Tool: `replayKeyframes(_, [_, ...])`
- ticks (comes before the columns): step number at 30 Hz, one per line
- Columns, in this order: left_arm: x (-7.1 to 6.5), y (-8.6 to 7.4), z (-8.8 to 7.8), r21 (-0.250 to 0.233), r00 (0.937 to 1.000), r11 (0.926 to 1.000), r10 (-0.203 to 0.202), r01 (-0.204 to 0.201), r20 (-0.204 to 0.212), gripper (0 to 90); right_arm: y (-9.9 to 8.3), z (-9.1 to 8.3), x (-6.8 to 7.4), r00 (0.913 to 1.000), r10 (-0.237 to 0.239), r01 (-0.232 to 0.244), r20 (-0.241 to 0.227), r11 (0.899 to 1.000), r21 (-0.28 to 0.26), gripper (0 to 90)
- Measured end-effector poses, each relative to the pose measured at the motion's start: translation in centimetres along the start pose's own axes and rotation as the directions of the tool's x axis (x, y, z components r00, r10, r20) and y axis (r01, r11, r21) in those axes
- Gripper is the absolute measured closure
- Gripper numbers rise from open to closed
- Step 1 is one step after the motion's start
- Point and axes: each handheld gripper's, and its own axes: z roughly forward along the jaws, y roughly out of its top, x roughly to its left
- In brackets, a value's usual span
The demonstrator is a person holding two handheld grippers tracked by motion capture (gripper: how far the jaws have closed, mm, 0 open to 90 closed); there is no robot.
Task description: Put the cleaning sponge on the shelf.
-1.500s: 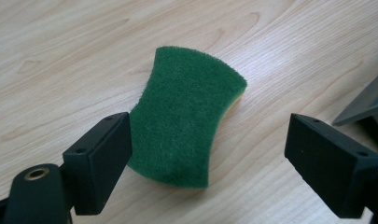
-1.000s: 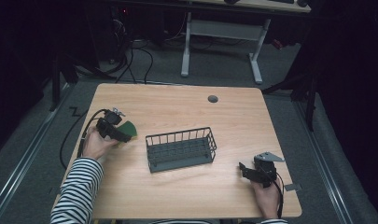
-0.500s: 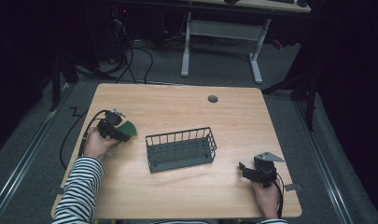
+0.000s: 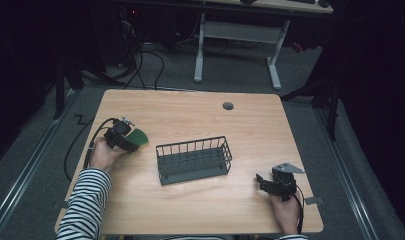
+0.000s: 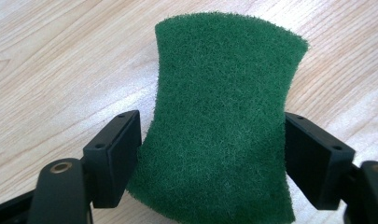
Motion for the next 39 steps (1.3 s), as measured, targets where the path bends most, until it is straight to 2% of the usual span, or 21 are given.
replayKeyframes(6, [-0.3, 0.1, -0.2, 0.001, 0.9999, 1.0, 0.008, -0.009, 0.013, 26.0, 0.0, 0.0, 0.0, 1.0, 0.0, 0.0, 0.0, 1.0, 0.0, 30.1])
replayKeyframes(12, [-0.5, 0.1, -0.5, -0.02, 0.9998, 0.9997, 0.01, -0.01, 0.015, 26.3, 0.0, 0.0, 0.0, 1.0, 0.0, 0.0, 0.0, 1.0, 0.0, 30.1])
replayKeyframes(17, [-1.1, 0.2, -1.8, -0.048, 0.9997, 0.9987, 0.021, -0.021, 0.012, 26.4, 0.0, 0.0, 0.0, 1.0, 0.0, 0.0, 0.0, 1.0, 0.0, 30.1])
replayKeyframes(20, [-1.5, 0.3, -2.6, -0.071, 0.9993, 0.9972, 0.026, -0.023, 0.029, 26.4, 0.0, 0.0, 0.0, 1.0, 0.0, 0.0, 0.0, 1.0, 0.0, 30.1])
replayKeyframes(25, [-1.9, 0.4, -3.2, -0.078, 0.9995, 0.9965, 0.029, -0.028, 0.014, 26.2, 0.0, 0.0, 0.0, 1.0, 0.0, 0.0, 0.0, 1.0, 0.0, 30.1])
replayKeyframes(30, [-2.0, 0.3, -4.0, -0.099, 0.9991, 0.9951, 0.007, -0.003, 0.041, 26.2, 0.0, 0.0, 0.0, 1.0, 0.0, 0.0, 0.0, 1.0, 0.0, 30.1])
replayKeyframes(32, [-2.1, 0.3, -4.5, -0.108, 0.9988, 0.9941, 0.009, -0.004, 0.049, 26.2, 0.0, 0.0, 0.0, 1.0, 0.0, 0.0, 0.0, 1.0, 0.0, 30.1])
replayKeyframes(33, [-2.1, 0.2, -4.8, -0.109, 0.9987, 0.994, 0.007, -0.002, 0.051, 26.2, 0.0, 0.0, 0.0, 1.0, 0.0, 0.0, -0.001, 1.0, 0.0, 29.9])
replayKeyframes(34, [-2.1, 0.1, -5.4, -0.103, 0.9988, 0.9946, -0.011, 0.016, 0.047, 26.2, 0.0, 0.0, 0.0, 1.0, 0.0, 0.0, -0.001, 1.0, 0.0, 29.9])
replayKeyframes(37, [-2.2, 0.0, -6.0, -0.107, 0.9979, 0.9939, -0.019, 0.025, 0.063, 26.2, 0.0, 0.0, 0.0, 1.0, -0.001, 0.001, -0.001, 1.0, 0.0, 29.8])
replayKeyframes(39, [-2.4, -0.1, -7.1, -0.125, 0.9973, 0.9916, -0.026, 0.035, 0.069, 26.2, 0.0, 0.0, 0.0, 1.0, -0.001, 0.001, -0.001, 1.0, 0.001, 29.8])
